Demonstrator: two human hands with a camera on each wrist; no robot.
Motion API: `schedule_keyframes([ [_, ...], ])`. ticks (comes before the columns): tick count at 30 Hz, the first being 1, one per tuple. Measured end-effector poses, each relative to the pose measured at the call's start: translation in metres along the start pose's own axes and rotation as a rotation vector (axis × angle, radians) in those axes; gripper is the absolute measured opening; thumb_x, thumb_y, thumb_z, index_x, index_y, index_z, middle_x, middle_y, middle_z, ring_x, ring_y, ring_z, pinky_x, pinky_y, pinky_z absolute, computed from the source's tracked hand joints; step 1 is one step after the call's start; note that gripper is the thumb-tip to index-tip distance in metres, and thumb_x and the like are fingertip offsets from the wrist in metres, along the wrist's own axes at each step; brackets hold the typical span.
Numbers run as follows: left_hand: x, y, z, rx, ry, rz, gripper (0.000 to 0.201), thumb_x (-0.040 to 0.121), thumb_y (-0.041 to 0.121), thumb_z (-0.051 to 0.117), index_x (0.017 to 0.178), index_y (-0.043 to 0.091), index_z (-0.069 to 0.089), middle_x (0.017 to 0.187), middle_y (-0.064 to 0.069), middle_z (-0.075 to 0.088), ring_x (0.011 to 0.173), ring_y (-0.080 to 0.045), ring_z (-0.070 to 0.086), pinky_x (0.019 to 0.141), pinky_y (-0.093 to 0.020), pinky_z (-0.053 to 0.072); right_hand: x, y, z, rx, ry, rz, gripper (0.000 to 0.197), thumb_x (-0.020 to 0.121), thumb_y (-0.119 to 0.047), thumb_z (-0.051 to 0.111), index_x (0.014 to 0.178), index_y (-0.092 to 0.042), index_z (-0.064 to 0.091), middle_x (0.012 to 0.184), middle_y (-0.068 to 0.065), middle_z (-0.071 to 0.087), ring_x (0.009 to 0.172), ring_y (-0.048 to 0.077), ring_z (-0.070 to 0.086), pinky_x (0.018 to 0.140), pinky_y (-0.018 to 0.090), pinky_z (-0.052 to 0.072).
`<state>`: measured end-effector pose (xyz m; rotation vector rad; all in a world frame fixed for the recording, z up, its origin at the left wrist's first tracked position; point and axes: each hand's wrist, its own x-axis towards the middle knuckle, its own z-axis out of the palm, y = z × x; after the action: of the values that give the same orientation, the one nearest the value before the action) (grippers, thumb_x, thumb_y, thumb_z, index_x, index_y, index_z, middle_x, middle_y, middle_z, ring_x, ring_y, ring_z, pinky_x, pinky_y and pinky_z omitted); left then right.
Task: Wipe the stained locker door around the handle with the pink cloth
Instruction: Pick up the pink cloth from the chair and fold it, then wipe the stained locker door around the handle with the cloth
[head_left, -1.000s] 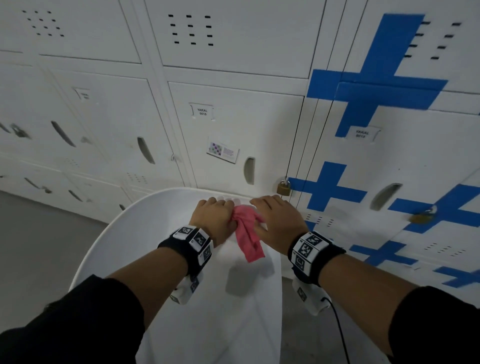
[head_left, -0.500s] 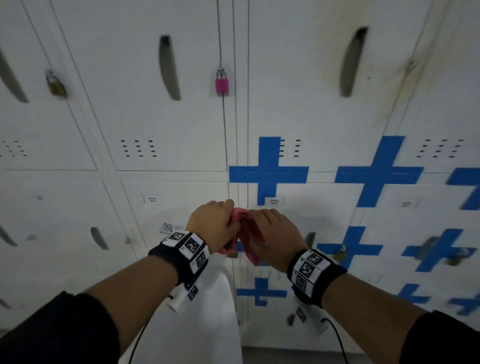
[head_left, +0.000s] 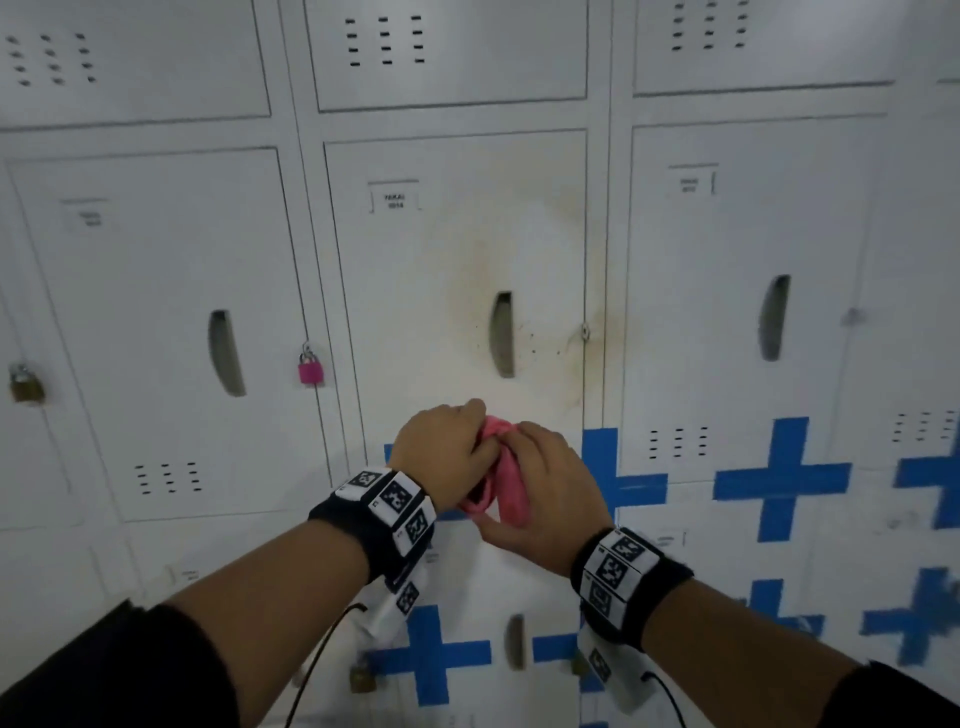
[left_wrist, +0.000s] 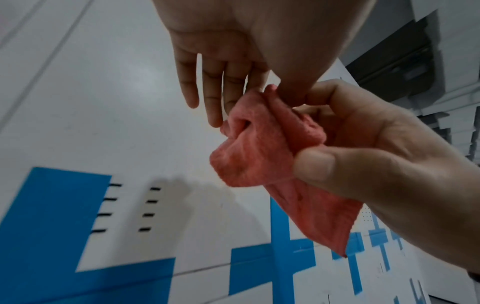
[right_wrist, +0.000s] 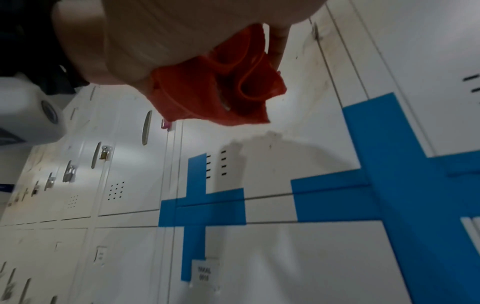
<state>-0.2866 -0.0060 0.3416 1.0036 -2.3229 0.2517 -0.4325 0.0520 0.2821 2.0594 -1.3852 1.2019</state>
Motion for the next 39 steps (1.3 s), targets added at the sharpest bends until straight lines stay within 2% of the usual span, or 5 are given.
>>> schedule_keyframes([
  [6, 0.030, 0.039, -0.011, -0.056, 0.062, -0.045, 0.023, 0.094, 0.036, 0.046, 0.081, 0.017, 0.043, 0.070, -0.001, 0.056, 0.065, -0.024, 0.054, 0.061, -0.036, 0.044, 0.011, 0.031, -0.019, -0.075, 0.038, 0.004, 0.091, 0.069, -0.067, 0.065, 0.138, -0.014, 0.039, 0.140, 0.005, 0.045, 0.126, 0.022, 0.042, 0.103, 0.038, 0.042],
  [16, 0.043, 0.044, -0.025, -0.074, 0.167, -0.022, 0.029, 0.092, 0.042, 0.044, 0.085, 0.016, 0.055, 0.079, -0.001, 0.065, 0.071, -0.021, 0.060, 0.069, -0.043, 0.051, 0.033, 0.046, -0.018, 0.033, 0.232, -0.062, 0.051, 0.089, -0.021, 0.056, 0.137, -0.006, 0.047, 0.141, 0.014, 0.044, 0.121, 0.027, 0.050, 0.092, 0.039, 0.055],
  [22, 0.044, 0.020, -0.037, -0.020, 0.228, 0.097, 0.049, 0.092, 0.048, 0.032, 0.122, 0.019, 0.058, 0.111, -0.002, 0.068, 0.098, -0.021, 0.060, 0.088, -0.041, 0.047, 0.059, 0.048, -0.025, -0.036, 0.341, -0.088, 0.051, 0.087, -0.010, 0.060, 0.137, -0.003, 0.049, 0.134, 0.018, 0.046, 0.115, 0.033, 0.052, 0.086, 0.041, 0.056],
  [29, 0.040, -0.026, -0.035, 0.260, 0.169, 0.038, 0.070, 0.089, 0.043, 0.044, 0.149, 0.013, 0.025, 0.160, -0.011, 0.020, 0.146, -0.028, 0.019, 0.118, -0.042, 0.017, 0.096, 0.056, -0.042, -0.145, 0.406, -0.031, 0.055, 0.084, -0.014, 0.070, 0.134, -0.003, 0.050, 0.128, 0.020, 0.050, 0.110, 0.035, 0.052, 0.084, 0.041, 0.054],
  [39, 0.054, -0.072, -0.016, 0.404, 0.122, -0.113, 0.122, 0.077, 0.072, 0.049, 0.145, 0.007, -0.028, 0.153, -0.015, -0.037, 0.142, -0.034, -0.031, 0.119, -0.056, -0.003, 0.155, 0.052, -0.045, -0.316, 0.362, 0.051, 0.055, 0.090, -0.031, 0.047, 0.136, -0.003, 0.045, 0.134, 0.021, 0.046, 0.117, 0.037, 0.046, 0.088, 0.044, 0.053],
])
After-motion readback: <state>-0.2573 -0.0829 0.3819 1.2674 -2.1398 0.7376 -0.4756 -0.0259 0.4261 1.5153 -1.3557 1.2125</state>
